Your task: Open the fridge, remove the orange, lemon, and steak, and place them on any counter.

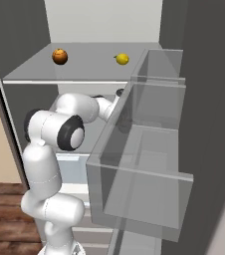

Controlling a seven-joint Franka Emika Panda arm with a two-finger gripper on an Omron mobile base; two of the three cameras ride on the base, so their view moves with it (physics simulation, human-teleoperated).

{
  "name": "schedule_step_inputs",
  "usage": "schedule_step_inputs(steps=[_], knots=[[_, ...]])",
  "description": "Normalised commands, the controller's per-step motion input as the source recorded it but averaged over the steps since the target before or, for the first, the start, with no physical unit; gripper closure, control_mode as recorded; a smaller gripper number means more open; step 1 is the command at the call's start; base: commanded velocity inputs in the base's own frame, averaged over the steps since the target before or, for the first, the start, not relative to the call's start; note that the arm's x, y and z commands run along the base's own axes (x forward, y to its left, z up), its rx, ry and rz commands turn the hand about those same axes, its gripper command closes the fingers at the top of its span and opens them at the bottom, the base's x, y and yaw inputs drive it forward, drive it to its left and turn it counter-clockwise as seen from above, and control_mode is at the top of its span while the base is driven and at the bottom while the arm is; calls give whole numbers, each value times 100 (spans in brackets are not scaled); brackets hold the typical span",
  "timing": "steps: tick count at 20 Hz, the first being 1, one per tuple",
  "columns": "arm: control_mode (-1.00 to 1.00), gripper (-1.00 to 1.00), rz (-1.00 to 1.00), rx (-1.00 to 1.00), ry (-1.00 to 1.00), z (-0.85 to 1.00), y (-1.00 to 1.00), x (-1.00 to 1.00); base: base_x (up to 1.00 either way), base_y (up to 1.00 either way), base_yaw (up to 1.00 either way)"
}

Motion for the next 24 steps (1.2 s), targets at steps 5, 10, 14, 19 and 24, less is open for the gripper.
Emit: schedule_step_inputs(steps=[5,10,14,19,24], knots=[[-100,100,0,0,1,-4,9,-45,0,0,0],[-100,100,0,0,-12,11,12,-86,0,0,0],[-100,100,0,0,-9,25,22,-89,0,0,0],[-100,100,0,-2,-10,59,14,-94,0,0,0],[-100,100,1,-3,-1,73,13,-100,0,0,0]])
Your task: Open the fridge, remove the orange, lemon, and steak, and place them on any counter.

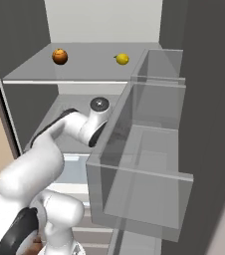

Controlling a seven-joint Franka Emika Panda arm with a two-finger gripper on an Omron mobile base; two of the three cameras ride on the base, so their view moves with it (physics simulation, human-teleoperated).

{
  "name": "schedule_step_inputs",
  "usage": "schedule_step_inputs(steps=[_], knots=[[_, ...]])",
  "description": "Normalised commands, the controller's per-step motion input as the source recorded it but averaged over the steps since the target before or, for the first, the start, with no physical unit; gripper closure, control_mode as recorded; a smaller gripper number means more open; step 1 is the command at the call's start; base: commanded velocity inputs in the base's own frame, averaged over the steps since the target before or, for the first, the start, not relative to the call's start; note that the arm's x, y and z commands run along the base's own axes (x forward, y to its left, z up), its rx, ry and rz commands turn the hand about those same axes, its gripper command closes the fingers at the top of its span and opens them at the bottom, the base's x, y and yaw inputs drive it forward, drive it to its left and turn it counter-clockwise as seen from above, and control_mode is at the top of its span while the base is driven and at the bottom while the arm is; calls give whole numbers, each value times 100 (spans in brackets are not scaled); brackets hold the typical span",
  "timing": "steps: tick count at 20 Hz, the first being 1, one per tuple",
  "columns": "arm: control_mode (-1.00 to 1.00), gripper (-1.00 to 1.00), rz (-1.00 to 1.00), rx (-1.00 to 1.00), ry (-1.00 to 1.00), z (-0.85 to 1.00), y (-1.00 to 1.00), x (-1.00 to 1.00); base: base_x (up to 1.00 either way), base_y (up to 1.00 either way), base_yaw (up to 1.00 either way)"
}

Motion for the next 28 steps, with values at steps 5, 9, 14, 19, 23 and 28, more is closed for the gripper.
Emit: schedule_step_inputs(steps=[5,9,14,19,23,28], knots=[[-100,100,1,-1,3,67,27,-100,0,0,0],[-100,100,0,0,6,62,35,-97,0,0,0],[-100,100,2,0,2,55,37,-86,0,0,0],[-100,100,5,0,2,52,35,-81,0,0,0],[-100,100,6,0,2,49,32,-80,0,0,0],[-100,100,6,0,0,45,31,-72,0,0,0]])
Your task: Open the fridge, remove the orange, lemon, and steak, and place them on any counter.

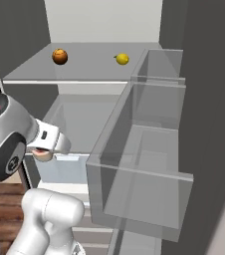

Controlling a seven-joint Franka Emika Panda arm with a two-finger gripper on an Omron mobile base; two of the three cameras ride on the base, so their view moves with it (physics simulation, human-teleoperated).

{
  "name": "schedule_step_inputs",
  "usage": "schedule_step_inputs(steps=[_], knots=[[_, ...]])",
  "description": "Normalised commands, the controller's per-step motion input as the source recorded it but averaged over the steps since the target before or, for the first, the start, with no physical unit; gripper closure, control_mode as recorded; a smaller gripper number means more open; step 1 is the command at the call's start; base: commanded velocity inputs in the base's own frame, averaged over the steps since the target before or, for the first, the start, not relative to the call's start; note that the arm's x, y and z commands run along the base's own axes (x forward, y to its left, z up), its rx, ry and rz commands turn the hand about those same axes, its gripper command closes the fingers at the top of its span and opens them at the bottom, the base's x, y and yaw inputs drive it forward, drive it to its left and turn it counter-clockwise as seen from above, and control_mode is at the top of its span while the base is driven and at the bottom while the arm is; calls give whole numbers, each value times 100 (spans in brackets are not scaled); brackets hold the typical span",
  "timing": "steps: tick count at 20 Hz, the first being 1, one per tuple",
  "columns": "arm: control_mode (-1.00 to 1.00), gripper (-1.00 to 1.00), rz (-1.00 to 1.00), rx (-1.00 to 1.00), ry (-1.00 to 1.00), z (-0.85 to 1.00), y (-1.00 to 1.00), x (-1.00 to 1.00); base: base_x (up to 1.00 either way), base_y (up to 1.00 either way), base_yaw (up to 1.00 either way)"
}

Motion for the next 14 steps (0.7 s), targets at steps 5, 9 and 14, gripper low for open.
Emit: schedule_step_inputs(steps=[5,9,14], knots=[[-100,100,8,0,2,39,29,-52,0,0,0],[-100,100,2,0,1,37,9,-58,0,0,0],[-100,100,0,0,0,19,2,-36,0,0,0]])
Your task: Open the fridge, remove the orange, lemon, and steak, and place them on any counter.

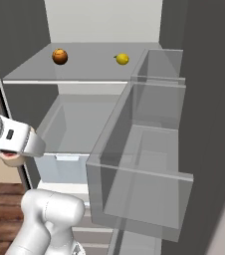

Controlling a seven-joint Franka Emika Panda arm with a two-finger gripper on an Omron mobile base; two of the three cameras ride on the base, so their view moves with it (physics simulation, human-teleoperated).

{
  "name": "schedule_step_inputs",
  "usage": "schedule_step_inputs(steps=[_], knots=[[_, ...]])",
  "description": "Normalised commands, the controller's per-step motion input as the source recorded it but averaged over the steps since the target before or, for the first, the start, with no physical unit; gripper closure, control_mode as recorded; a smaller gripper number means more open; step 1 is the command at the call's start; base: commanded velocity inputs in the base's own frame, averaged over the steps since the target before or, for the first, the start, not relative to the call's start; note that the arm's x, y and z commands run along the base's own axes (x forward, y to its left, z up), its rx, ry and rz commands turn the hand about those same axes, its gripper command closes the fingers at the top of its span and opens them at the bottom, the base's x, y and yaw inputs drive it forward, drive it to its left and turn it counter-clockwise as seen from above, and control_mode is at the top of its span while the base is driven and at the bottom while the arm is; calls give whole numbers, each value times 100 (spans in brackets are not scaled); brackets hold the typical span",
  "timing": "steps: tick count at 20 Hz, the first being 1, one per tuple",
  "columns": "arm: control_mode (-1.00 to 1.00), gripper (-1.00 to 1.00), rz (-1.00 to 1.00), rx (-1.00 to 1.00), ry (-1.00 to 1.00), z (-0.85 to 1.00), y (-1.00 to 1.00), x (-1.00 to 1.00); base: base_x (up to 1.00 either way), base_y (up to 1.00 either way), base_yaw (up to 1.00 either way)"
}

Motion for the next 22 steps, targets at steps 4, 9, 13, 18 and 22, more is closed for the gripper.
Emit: schedule_step_inputs(steps=[4,9,13,18,22], knots=[[-100,100,0,0,0,0,0,0,0,0,0],[-100,100,0,0,0,0,0,3,0,0,0],[-100,100,0,0,0,0,0,0,0,0,0],[-100,100,0,0,0,0,0,0,0,0,0],[-100,100,0,0,0,0,0,0,0,0,0]])
